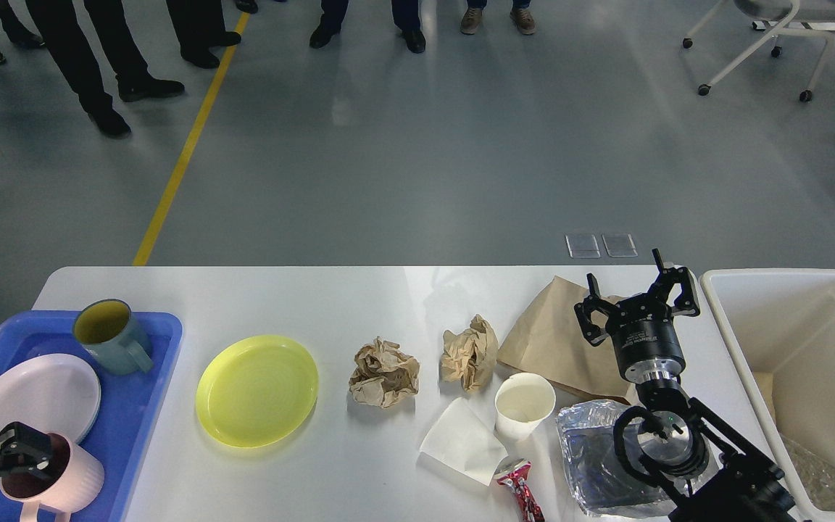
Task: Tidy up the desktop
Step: 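Set the dark-red cup down on the blue tray and release, then move the left gripper over the yellow plate and lower it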
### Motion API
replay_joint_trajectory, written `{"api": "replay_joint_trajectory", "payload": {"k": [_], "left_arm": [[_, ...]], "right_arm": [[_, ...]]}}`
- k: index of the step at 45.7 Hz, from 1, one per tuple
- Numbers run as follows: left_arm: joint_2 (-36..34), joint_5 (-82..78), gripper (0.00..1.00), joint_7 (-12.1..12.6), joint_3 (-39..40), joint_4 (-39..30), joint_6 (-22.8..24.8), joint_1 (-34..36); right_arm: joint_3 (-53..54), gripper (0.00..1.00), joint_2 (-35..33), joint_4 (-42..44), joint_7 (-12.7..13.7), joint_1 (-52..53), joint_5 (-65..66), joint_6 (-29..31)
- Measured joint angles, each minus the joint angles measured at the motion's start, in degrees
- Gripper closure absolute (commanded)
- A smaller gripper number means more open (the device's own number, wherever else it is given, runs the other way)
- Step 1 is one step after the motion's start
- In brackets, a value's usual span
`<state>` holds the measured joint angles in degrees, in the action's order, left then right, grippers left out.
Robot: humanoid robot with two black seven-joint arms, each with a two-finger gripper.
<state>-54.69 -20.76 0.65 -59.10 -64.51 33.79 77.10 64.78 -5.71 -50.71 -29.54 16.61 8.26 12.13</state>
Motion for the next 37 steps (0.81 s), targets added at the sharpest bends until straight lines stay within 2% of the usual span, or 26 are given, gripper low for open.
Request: {"api": "replay_joint_trajectory", "payload": {"k": [10, 19, 26, 29, 37], "left_arm": [[3.8, 6.9, 0.04, -0.1, -18.8, -3.8, 4.3, 19.4], [14.2, 13.5, 0.04, 0.1, -32.3, -11.1, 5.0, 37.0], [23.4, 21.3, 0.04, 0.2, -37.3, -17.0, 5.1, 48.1], [28.5, 24.4, 0.04, 0.2, -38.0, -20.4, 5.1, 53.5], [36.1, 29.6, 0.04, 0.2, -37.5, -26.7, 5.1, 62.0]], "right_arm": [[0.0, 0.00, 0.0, 0.0, 0.0, 0.0, 0.0, 0.0], [0.0, 0.00, -0.1, 0.0, 0.0, 0.0, 0.0, 0.0], [0.0, 0.00, -0.1, 0.0, 0.0, 0.0, 0.0, 0.0], [0.0, 0.00, -0.1, 0.0, 0.0, 0.0, 0.0, 0.0], [0.0, 0.00, -0.1, 0.0, 0.0, 0.0, 0.0, 0.0]]}}
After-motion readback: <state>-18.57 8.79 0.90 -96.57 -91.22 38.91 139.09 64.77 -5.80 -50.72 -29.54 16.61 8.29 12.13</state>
